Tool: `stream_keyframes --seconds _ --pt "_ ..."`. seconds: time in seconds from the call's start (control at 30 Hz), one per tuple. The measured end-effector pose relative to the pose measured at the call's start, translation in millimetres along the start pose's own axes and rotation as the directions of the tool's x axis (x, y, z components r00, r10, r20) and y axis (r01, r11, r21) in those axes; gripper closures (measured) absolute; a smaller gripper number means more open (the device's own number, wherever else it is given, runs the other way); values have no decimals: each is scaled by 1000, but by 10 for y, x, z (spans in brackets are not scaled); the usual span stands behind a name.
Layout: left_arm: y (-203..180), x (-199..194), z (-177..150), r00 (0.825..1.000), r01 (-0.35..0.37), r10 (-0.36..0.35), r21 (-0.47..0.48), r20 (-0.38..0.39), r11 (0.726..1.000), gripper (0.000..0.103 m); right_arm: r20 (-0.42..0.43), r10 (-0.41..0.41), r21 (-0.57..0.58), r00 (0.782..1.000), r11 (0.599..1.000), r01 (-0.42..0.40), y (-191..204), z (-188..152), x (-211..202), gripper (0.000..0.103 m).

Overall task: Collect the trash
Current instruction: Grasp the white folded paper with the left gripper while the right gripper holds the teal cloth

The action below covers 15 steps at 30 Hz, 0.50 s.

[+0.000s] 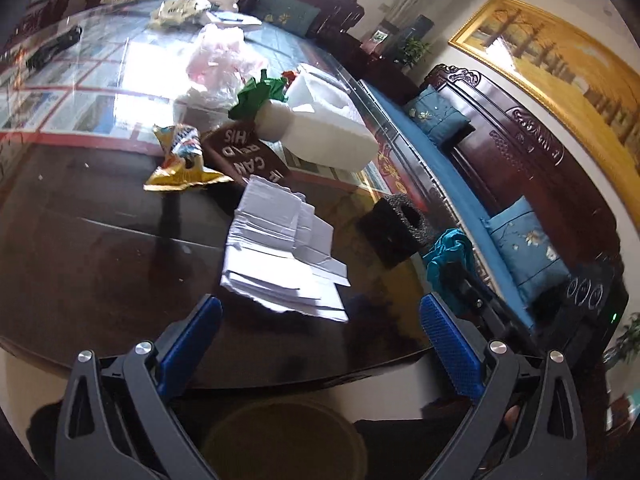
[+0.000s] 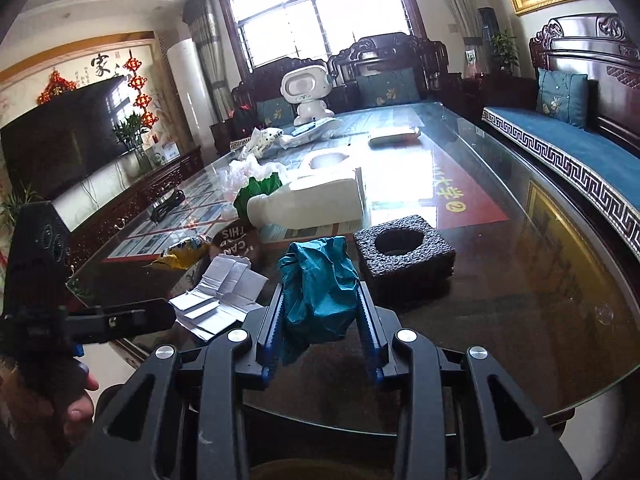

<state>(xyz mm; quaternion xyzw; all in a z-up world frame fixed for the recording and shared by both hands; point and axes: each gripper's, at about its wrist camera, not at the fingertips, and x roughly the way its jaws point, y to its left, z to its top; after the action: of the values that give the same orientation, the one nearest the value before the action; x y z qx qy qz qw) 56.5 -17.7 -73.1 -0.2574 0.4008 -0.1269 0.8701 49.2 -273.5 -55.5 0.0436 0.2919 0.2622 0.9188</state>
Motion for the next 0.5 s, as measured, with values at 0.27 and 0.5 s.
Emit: stream_keyframes --seconds 0.27,0.5 --pt "-125 184 55 998 -60 61 -31 21 998 28 24 16 14 1000 1000 -17 -40 9 -88 69" --pt "-159 319 167 988 -150 152 -66 25 987 58 16 20 30 1000 999 -20 -104 -44 -96 69"
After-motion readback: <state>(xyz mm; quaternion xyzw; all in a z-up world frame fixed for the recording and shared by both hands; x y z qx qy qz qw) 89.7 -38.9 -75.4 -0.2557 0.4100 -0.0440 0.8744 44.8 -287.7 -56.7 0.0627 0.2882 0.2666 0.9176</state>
